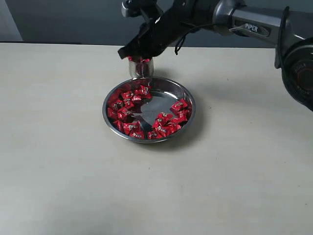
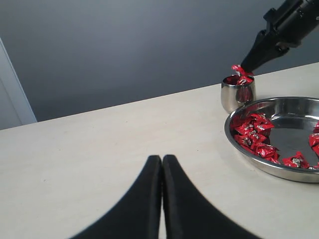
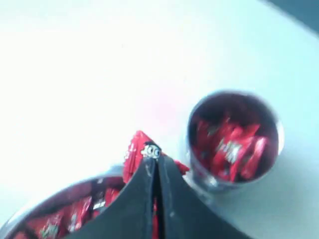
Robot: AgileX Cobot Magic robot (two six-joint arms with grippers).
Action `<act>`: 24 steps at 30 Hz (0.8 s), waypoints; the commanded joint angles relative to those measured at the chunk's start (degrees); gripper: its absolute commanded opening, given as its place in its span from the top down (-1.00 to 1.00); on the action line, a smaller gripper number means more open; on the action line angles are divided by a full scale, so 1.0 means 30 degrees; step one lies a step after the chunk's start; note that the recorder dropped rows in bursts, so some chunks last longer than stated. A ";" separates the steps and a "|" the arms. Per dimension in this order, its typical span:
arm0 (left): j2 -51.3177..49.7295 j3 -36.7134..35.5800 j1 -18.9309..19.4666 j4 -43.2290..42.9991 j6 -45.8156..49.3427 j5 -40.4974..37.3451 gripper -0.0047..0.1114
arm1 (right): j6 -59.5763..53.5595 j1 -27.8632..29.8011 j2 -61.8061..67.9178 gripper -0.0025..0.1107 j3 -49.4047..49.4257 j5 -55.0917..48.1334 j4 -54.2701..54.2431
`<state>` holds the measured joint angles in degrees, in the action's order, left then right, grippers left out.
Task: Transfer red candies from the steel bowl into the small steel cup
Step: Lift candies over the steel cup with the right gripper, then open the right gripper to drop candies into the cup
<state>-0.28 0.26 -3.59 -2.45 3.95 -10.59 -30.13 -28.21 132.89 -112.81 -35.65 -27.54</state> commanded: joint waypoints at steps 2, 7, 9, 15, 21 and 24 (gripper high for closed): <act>0.0094 -0.0087 0.0010 -0.0035 -0.0037 0.0090 0.89 | -0.0019 0.0075 -0.0127 0.97 -0.0041 0.2901 0.0079; 0.0094 -0.0087 0.0010 -0.0035 -0.0037 0.0090 0.89 | 0.0039 0.0075 0.0133 0.97 -0.0041 0.4230 0.0734; 0.0094 -0.0087 0.0010 -0.0035 -0.0037 0.0090 0.89 | 0.0039 0.0075 0.0306 0.97 -0.0041 0.4762 0.1064; 0.0094 -0.0087 0.0010 0.0010 -0.0037 0.0090 0.89 | 0.0068 0.0075 0.0773 0.97 -0.0041 0.5100 0.1384; 0.0094 -0.0087 0.0010 0.0010 -0.0037 0.0090 0.89 | 0.2742 0.0075 0.0731 0.97 -0.0041 0.5104 0.1254; 0.0094 -0.0087 0.0010 0.0010 -0.0037 0.0090 0.89 | 0.4431 0.0075 0.0731 0.97 -0.0041 0.5029 0.1254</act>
<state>-0.28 0.26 -3.59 -2.44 3.95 -10.59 -19.76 -28.21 135.59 -112.81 -21.07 -23.89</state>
